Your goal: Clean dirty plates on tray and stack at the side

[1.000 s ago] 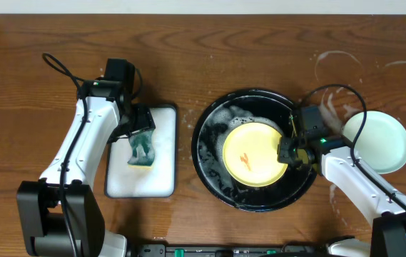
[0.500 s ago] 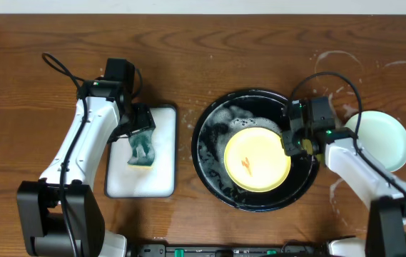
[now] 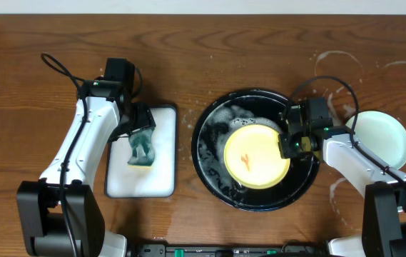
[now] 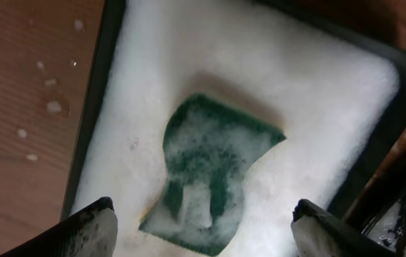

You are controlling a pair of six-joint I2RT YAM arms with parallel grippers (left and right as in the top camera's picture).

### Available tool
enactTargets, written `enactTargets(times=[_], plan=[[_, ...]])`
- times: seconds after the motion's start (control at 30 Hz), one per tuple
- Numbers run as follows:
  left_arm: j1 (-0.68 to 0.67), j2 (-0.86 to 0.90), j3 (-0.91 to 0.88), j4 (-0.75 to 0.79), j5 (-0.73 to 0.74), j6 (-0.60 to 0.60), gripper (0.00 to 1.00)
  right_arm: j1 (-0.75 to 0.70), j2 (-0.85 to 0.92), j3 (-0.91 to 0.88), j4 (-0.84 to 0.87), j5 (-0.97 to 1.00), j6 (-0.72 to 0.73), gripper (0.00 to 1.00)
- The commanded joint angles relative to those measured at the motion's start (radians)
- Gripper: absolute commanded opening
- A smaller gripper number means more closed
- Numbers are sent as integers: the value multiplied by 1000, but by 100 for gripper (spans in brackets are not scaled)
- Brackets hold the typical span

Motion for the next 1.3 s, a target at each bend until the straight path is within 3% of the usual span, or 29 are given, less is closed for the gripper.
enactTargets(times=[0.0, 0.13, 0.3, 0.5, 0.67, 0.73, 0.87, 0.93, 0.97, 1.0, 1.07, 1.13, 1.17, 1.27], plan=[[0, -7, 5, 2, -5, -12, 80, -35, 5, 6, 15, 177, 264, 1], [0, -7, 5, -15, -5, -12, 80, -41, 5, 6, 23, 222, 374, 1], [0, -5, -27, 14, -6, -11, 78, -39, 5, 6, 53, 156, 226, 1], [0, 1, -193, 194, -5, -12, 60, -39, 5, 6, 38, 156, 189, 1], [-4, 1, -331, 351, -5, -11, 57, -39, 5, 6, 40, 156, 190, 1], [-7, 2, -369, 407, -5, 0, 48, -39, 5, 6, 40, 156, 190, 1], [-11, 2, -445, 525, -8, 4, 11, -39, 5, 6, 39, 156, 191, 1], [-11, 2, -477, 574, -26, 3, 8, -39, 5, 6, 39, 156, 191, 1], [-11, 2, -488, 586, -29, 3, 11, -39, 5, 6, 37, 156, 191, 1], [-11, 2, -487, 585, -27, 3, 22, -39, 5, 6, 34, 156, 191, 1], [-11, 0, -487, 579, -10, 3, 54, -39, 5, 6, 29, 156, 190, 1], [-11, -7, -479, 570, -4, 3, 67, -39, 5, 6, 26, 156, 190, 1], [-11, -13, -468, 552, -4, 3, 79, -39, 5, 6, 26, 156, 190, 1], [-11, -47, -426, 487, -2, 3, 82, -39, 5, 6, 26, 156, 190, 1]])
